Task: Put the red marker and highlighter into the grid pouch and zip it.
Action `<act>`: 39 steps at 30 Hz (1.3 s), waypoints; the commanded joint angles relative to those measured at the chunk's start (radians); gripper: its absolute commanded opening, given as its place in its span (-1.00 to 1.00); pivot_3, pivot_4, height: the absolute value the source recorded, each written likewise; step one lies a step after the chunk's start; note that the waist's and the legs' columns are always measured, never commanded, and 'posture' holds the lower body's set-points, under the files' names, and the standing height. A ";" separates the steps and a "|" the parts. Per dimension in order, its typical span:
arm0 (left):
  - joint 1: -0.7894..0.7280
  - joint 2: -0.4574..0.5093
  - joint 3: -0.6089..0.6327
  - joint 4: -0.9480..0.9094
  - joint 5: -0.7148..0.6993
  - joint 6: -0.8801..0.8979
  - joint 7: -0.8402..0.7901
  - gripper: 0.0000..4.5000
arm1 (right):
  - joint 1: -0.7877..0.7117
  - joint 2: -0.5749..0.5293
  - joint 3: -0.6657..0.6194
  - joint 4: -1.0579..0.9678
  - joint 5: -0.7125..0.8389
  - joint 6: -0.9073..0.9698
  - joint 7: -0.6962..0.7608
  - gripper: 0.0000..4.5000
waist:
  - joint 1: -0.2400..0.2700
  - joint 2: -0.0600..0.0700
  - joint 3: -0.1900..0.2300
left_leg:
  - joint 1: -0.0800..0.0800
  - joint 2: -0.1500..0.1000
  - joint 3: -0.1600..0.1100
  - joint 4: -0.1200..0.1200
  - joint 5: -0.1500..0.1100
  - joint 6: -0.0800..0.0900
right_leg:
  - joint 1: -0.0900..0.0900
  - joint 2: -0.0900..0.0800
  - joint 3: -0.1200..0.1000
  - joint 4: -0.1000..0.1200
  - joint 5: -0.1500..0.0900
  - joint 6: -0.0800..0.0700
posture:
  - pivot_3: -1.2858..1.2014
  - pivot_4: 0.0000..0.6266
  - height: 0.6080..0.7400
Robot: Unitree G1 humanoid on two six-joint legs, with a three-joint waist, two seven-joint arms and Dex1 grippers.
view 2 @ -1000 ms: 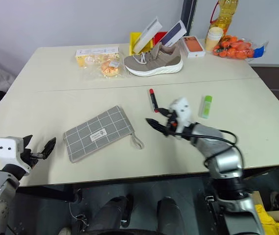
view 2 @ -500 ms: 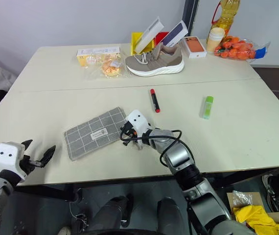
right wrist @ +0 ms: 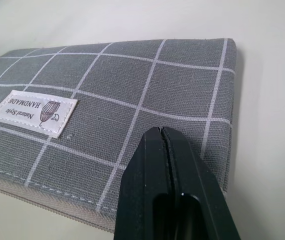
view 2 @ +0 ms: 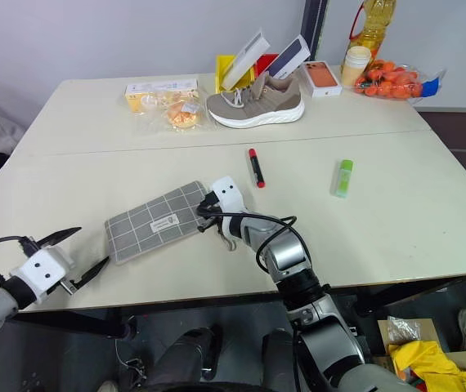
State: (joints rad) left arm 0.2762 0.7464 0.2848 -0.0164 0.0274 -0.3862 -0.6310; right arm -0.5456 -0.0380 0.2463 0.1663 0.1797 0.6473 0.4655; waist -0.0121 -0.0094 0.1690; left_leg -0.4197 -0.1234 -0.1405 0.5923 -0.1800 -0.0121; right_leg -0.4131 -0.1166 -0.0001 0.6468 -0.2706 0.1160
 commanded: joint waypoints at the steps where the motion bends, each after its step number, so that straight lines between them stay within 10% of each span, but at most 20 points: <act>1: -0.048 0.036 -0.055 0.084 0.053 -0.158 -0.016 1.00 | -0.010 0.006 -0.011 0.009 -0.010 -0.008 -0.016 -0.99 | 0.001 0.000 0.000 | 0.000 0.000 0.000 0.000 0.000 0.000 | 0.000 0.000 0.000 0.000 0.000 0.000 | 0.03 -0.52 1.00; 9: -0.267 0.004 -0.220 0.281 0.109 -0.452 0.009 1.00 | 0.005 0.012 -0.008 0.006 -0.022 -0.012 -0.037 -0.99 | -0.002 0.001 -0.001 | 0.001 -0.001 0.000 0.000 0.000 0.000 | 0.001 0.001 0.000 0.001 0.002 0.003 | 0.03 -0.52 1.00; 19: -0.369 0.022 -0.308 0.454 0.060 -0.613 -0.016 -0.99 | 0.014 0.003 -0.011 -0.004 -0.032 -0.016 -0.055 -1.00 | -0.001 0.002 -0.001 | 0.003 -0.001 0.000 0.000 0.001 0.002 | 0.002 0.001 0.000 0.002 0.002 0.004 | 0.03 -0.52 1.00; 27: -0.344 -0.042 -0.282 0.302 -0.140 -0.310 -0.019 -0.99 | -0.017 -0.046 -0.056 -0.080 -0.034 -0.134 -0.042 -1.00 | 0.000 0.002 0.000 | 0.004 -0.002 0.000 0.000 0.002 0.002 | 0.003 0.001 0.000 0.002 0.002 0.004 | 0.03 -0.52 1.00; 37: -0.363 -0.184 -0.257 0.066 -0.172 0.035 0.092 -1.00 | -0.008 -0.245 -0.194 -0.298 0.121 0.061 0.093 0.99 | -0.002 0.001 0.000 | 0.002 -0.001 0.000 -0.001 0.002 0.003 | 0.005 0.001 0.000 0.002 0.002 0.004 | 0.03 -0.52 1.00; 39: -0.377 -0.206 -0.261 0.061 -0.160 0.050 0.098 -1.00 | -0.003 -0.236 -0.200 -0.310 0.131 0.093 0.072 0.99 | -0.005 0.001 0.000 | 0.002 -0.001 0.000 -0.001 0.002 0.003 | 0.005 0.000 0.000 0.002 0.002 0.004 | 0.03 -0.52 1.00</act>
State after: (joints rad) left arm -0.0868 0.5435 0.0121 0.0907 -0.1374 -0.3409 -0.5462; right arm -0.5432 -0.2893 0.0504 -0.0877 0.2833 0.7193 0.5451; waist -0.0175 -0.0081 0.1688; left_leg -0.4178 -0.1237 -0.1409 0.5917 -0.1782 -0.0092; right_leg -0.4082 -0.1166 0.0000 0.6492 -0.2688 0.1198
